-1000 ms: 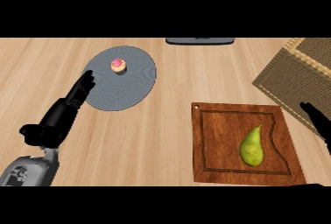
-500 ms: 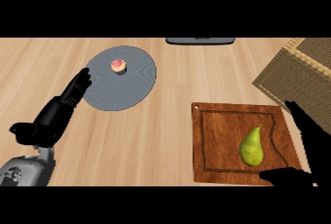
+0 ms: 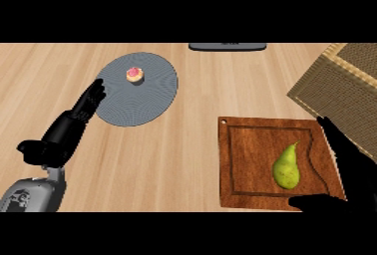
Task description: Pick the pear from the cutting board and place it in the basket
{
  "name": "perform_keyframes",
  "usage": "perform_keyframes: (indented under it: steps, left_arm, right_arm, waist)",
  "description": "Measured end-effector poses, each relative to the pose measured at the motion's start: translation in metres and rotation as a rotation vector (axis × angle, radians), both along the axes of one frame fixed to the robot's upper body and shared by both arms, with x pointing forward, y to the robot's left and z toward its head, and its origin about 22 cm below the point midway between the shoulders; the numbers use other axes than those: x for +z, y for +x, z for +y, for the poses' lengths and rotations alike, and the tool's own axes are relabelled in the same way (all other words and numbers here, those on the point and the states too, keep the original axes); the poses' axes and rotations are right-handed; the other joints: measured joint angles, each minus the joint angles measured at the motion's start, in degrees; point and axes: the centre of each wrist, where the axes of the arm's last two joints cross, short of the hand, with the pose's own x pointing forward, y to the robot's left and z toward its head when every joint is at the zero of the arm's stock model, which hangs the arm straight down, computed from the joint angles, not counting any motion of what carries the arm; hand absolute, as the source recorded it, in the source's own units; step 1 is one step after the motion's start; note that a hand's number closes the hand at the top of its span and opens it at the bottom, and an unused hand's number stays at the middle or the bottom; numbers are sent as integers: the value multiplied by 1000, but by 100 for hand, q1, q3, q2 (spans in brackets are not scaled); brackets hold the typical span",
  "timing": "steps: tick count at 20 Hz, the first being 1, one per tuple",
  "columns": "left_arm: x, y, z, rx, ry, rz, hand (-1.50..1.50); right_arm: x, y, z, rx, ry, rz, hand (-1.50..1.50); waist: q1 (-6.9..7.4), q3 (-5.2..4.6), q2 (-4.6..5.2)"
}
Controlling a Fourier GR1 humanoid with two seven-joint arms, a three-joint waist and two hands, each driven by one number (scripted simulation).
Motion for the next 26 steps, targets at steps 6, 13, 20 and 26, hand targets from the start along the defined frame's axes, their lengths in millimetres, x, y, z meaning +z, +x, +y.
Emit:
perform_keyframes:
  steps: [6,13,20,26]
  left_arm:
    - [1,1,1,3,2,-2,0]
    - [5,-3,4,-2,-3,2,0]
    - [2,-4,2,-1,-6,7,0]
    - [6,0,-5,-4,-9,8,0]
  right_arm:
    - [-3,5,10,-10,-40,36,-150]
    - [-17,9,13,-15,-75,72,-150]
    - [-38,23,24,-24,-85,94,-150]
    - [-48,29,15,-43,-100,144,-150]
  waist:
    - [6,-1,0]
    - [14,-2,-1]
    - [14,0,1]
    - [8,0,2]
